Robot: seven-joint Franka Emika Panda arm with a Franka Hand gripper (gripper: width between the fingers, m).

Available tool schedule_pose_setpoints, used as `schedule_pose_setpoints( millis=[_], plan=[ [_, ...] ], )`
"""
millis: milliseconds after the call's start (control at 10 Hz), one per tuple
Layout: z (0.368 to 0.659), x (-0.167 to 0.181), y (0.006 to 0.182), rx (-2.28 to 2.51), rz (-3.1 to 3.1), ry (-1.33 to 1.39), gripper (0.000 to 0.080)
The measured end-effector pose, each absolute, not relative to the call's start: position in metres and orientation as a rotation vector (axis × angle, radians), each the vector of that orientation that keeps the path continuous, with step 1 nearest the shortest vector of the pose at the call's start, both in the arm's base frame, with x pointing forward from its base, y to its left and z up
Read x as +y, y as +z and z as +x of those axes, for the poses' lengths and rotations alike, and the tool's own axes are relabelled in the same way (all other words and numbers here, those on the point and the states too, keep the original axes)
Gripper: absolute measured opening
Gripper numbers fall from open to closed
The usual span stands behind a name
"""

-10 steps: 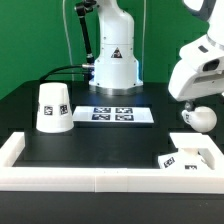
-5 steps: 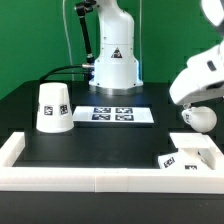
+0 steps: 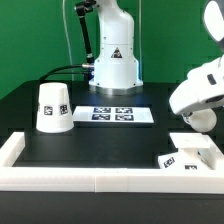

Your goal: Assemble lamp

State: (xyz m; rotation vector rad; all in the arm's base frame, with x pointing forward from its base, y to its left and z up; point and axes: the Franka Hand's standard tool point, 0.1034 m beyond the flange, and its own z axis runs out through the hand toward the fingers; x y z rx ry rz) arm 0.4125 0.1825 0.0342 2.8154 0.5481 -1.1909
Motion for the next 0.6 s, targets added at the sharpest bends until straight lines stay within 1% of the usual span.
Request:
schedule_pose_setpoints(
  millis=[600],
  plan=[
    [0.405,0.183,0.01,0.547,2.821,-1.197,0.0699]
  ],
)
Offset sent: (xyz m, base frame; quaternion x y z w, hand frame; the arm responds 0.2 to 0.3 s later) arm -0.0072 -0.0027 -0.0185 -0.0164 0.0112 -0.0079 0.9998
